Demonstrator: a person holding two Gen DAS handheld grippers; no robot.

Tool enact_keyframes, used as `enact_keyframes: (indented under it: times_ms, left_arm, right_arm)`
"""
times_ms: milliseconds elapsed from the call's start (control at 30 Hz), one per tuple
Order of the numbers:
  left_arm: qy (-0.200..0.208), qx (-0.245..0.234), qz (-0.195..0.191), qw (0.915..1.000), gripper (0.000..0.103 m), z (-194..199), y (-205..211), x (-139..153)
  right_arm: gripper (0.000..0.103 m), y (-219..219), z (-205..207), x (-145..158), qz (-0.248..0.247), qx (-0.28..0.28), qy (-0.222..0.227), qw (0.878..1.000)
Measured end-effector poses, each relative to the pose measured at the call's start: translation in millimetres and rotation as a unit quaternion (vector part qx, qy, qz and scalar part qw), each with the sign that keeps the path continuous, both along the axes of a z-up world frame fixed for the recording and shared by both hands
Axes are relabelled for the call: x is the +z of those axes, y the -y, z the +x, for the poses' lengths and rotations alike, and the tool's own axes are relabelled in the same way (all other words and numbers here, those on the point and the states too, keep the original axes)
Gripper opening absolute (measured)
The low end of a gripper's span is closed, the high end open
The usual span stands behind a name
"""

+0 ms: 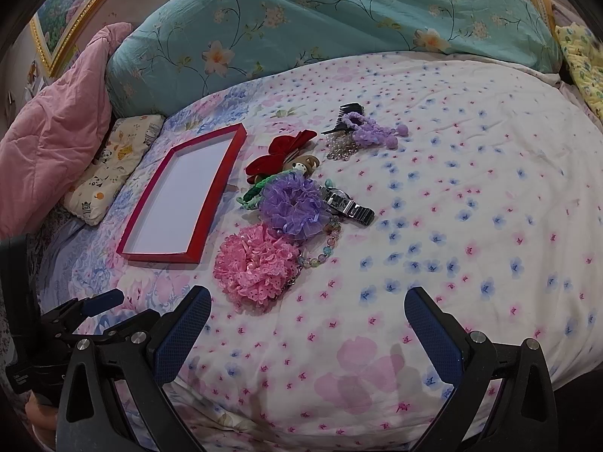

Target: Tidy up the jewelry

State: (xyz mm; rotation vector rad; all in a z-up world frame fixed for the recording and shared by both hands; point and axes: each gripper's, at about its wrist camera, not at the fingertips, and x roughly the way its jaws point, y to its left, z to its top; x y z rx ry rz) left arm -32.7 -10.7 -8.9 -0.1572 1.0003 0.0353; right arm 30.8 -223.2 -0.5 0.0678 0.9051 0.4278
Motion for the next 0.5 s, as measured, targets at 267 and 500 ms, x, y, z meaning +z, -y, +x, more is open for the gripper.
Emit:
enact_keyframes:
  times_ms: [267, 500]
  left_arm:
    - [-0.004, -0.002, -0.003, 1.0, 0.097, 1.9, -0.9, -2.0]
    - [-0.009, -0.002, -0.008, 0.9999, 0.097, 4.7, -2.1, -4.4]
  right_arm:
    - [0.103, 1.5, 2.0, -0.4, 0.004, 0.001, -0.002, 1.0]
    - [0.103, 0.6, 1.8, -0.4, 0.009, 0.0, -0.003, 1.0]
